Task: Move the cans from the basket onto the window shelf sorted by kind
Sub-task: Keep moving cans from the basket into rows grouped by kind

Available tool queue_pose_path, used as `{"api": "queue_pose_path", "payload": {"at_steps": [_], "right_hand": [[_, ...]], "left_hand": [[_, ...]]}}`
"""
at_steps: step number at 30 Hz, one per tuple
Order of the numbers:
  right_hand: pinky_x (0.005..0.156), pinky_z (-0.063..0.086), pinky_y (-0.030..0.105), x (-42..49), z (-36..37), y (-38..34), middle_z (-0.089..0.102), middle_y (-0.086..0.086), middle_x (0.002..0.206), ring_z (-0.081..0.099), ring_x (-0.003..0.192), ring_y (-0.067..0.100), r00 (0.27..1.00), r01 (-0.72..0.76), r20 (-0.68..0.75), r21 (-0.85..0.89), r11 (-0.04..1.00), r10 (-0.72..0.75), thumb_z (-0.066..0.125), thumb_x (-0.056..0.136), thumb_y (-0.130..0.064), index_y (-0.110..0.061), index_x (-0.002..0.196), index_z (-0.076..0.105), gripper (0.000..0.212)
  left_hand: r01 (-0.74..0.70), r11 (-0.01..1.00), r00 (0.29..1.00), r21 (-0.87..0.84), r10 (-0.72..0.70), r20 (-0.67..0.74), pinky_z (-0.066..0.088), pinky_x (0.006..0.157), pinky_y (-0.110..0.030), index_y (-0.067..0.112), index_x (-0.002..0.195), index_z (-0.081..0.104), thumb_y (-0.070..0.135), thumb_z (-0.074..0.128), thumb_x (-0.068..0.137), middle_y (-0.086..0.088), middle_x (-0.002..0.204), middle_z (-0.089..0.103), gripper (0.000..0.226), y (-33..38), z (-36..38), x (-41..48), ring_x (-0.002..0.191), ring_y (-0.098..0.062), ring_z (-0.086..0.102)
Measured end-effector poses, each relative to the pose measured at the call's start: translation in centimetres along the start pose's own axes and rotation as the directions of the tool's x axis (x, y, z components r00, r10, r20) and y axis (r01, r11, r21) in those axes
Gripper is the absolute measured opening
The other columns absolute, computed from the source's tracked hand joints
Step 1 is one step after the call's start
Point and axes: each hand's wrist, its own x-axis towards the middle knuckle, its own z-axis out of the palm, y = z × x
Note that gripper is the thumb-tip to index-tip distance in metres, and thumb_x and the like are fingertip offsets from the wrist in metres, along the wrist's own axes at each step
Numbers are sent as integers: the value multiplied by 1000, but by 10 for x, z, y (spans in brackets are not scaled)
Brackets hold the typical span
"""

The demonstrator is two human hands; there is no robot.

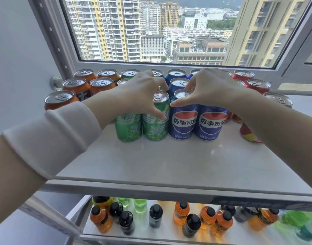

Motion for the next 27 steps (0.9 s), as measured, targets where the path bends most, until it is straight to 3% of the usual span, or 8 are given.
{"api": "queue_pose_path", "payload": {"at_steps": [4, 7, 10, 14, 17, 23, 27], "right_hand": [[74, 32, 31, -7, 4, 3, 66, 10, 95, 56, 92, 27, 996, 79, -32, -112, 991, -83, 55, 66, -73, -5, 108, 67, 80], [85, 32, 29, -15, 2, 10, 61, 5, 113, 49, 110, 23, 997, 72, -35, -7, 997, -73, 63, 65, -66, -17, 124, 57, 77], [81, 31, 25, -21, 4, 13, 60, 3, 116, 49, 109, 20, 995, 74, -69, 55, 996, -70, 67, 69, -59, -19, 122, 59, 67], [92, 34, 31, -26, 7, 10, 58, 7, 117, 45, 115, 27, 996, 40, -79, 19, 999, -38, 64, 70, -61, -19, 126, 56, 70], [94, 31, 31, -37, 6, 1, 55, 10, 120, 41, 119, 27, 980, 7, -197, 87, 996, 11, 65, 73, -57, -16, 126, 55, 69], [99, 29, 29, -67, 23, -19, 56, 9, 119, 42, 118, 26, 885, -38, -454, 146, 989, 101, 62, 80, -50, -14, 123, 57, 57], [100, 33, 34, -93, 32, -36, 56, 10, 120, 43, 118, 28, 856, -45, -505, 138, 989, 110, 62, 83, -47, -10, 126, 54, 57]], "left_hand": [[2, 1000, 1000, 13, -2, -31, 31, 101, -35, 29, 132, 42, 53, 75, 63, -5, 127, 40, 80, -1, 2, -9, 126, -21, 32], [7, 1000, 997, 6, -7, -73, 29, 100, -32, 31, 129, 44, 52, 73, 66, -2, 128, 41, 73, -1, 4, -18, 126, -20, 32], [9, 1000, 994, -10, -10, -113, 28, 101, -32, 30, 126, 48, 45, 73, 70, -2, 130, 42, 63, -1, 6, -22, 126, -21, 32], [22, 999, 991, 30, -18, -130, 27, 104, -34, 26, 129, 46, 43, 71, 73, -6, 134, 42, 63, 4, 7, -25, 129, -23, 29], [28, 998, 983, 55, -18, -183, 25, 106, -36, 23, 131, 44, 46, 66, 77, -6, 135, 42, 62, 7, 7, -35, 129, -23, 28], [-66, 994, 907, -85, 25, -420, 24, 108, -34, 23, 124, 51, 42, 58, 83, 0, 129, 47, 45, 12, 15, -60, 126, -19, 35], [-93, 986, 867, -141, 10, -499, 25, 105, -31, 21, 124, 52, 37, 59, 86, 0, 128, 51, 41, 27, 21, -82, 125, -20, 38]]}}
